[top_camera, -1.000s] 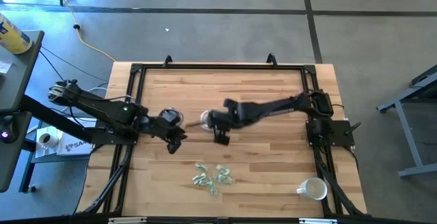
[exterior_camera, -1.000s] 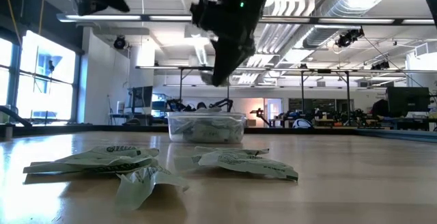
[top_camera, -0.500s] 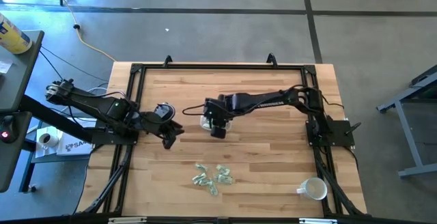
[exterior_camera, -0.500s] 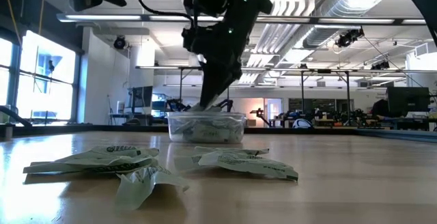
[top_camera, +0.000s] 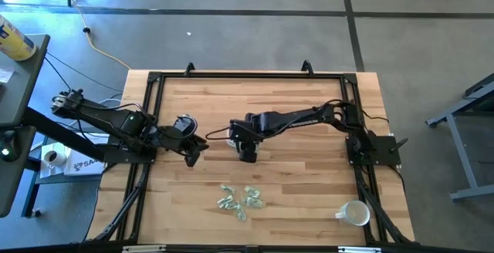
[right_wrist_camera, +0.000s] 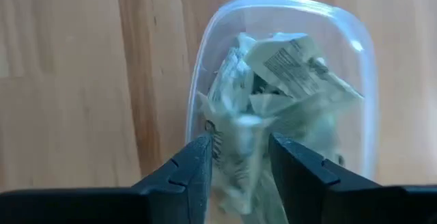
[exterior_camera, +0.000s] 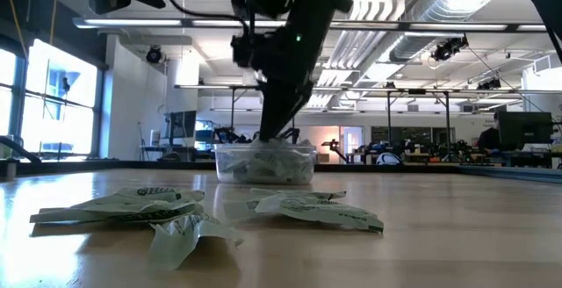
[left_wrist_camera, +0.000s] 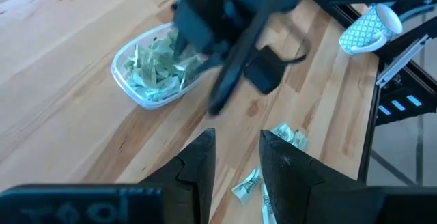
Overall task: Pick and place Stevia / Truvia into bins
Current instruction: Put the stevia packet into the transparent container
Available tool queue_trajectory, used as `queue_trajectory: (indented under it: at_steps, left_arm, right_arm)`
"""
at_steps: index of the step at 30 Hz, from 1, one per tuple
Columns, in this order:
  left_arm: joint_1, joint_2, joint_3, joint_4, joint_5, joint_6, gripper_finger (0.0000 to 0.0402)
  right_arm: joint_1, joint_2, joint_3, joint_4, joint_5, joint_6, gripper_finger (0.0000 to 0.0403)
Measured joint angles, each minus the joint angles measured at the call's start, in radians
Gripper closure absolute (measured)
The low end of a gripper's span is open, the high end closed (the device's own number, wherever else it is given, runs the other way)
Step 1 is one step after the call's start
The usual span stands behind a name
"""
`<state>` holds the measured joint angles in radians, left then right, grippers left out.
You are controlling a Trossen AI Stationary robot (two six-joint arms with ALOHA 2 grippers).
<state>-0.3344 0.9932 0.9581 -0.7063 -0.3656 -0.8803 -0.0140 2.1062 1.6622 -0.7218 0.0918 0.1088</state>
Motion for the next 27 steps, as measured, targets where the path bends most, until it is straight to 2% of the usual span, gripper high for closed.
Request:
queue_trajectory:
  at_steps: [7,12,20,27]
  left_arm:
    - [0.000,0.000,0.000,0.000,-0.007,0.000,0.0254]
    - [0.000,0.000,0.000,-0.001,-0.007,0.000,0.0254]
    - [0.000,0.000,0.000,0.001,-0.003,-0.004,0.0254]
    - [0.000,0.000,0.000,0.002,0.014,-0.015,0.0254]
  right_arm:
    - [0.027,-0.047,0.039,-0.064,0.098,-0.005,0.0244]
    - [0.047,-0.073,0.040,-0.105,0.103,-0.012,0.0233]
    - [0.124,-0.077,0.035,-0.215,0.095,-0.116,0.0230]
    - [0.166,-0.077,0.024,-0.195,0.103,-0.092,0.0230]
